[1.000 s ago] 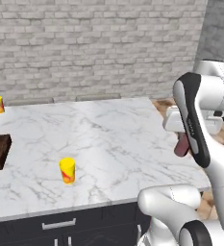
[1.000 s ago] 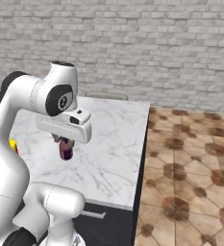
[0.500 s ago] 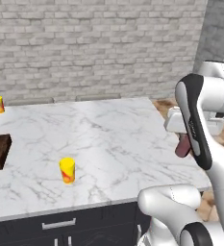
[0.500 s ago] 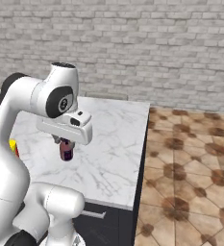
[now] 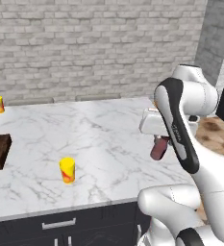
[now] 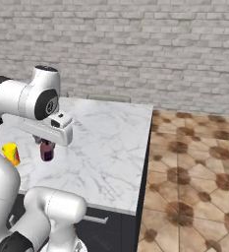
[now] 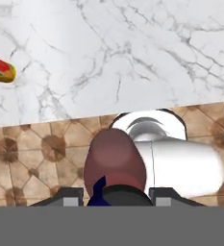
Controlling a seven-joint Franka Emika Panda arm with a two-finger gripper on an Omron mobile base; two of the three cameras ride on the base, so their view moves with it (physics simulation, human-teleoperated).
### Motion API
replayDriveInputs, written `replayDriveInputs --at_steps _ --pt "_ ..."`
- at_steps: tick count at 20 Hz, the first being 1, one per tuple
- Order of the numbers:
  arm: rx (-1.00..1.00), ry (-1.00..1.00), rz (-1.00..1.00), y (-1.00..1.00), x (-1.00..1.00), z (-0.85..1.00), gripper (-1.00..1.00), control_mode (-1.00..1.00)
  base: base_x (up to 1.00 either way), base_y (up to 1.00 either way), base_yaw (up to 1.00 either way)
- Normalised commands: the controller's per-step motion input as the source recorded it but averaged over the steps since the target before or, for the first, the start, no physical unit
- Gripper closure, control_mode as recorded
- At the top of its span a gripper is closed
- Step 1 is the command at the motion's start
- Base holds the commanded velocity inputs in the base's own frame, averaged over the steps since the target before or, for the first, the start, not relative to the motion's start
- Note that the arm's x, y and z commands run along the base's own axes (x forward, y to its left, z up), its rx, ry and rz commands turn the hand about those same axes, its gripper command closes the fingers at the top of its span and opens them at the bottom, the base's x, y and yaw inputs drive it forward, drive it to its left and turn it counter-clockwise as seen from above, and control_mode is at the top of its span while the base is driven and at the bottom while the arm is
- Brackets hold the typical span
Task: Place the drinks on the dining counter in a tight cluster.
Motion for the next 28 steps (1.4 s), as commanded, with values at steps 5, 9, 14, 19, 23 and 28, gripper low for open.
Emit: replayDriveInputs --at_steps 5,9,14,19,23,28 --pt "0.11 -0.08 0.00 0.84 0.46 -0.22 1.00 -1.00 0.00 0.00 0.00" --pt "0.02 -0.16 0.00 0.34 0.84 -0.21 1.00 -1.00 0.00 0.00 0.00" --pt "0.00 0.00 -0.01 0.40 0.65 -0.01 1.00 -1.00 0.00 0.00 0.00" --pt "-0.01 0.00 -0.01 0.22 0.67 -0.09 1.00 -1.00 0.00 0.00 0.00" --pt "-0.06 0.00 0.00 -0.04 0.42 -0.19 1.00 -1.00 0.00 0.00 0.00" --pt "0.00 0.00 0.00 -0.31 0.10 -0.31 1.00 -1.00 0.00 0.00 0.00"
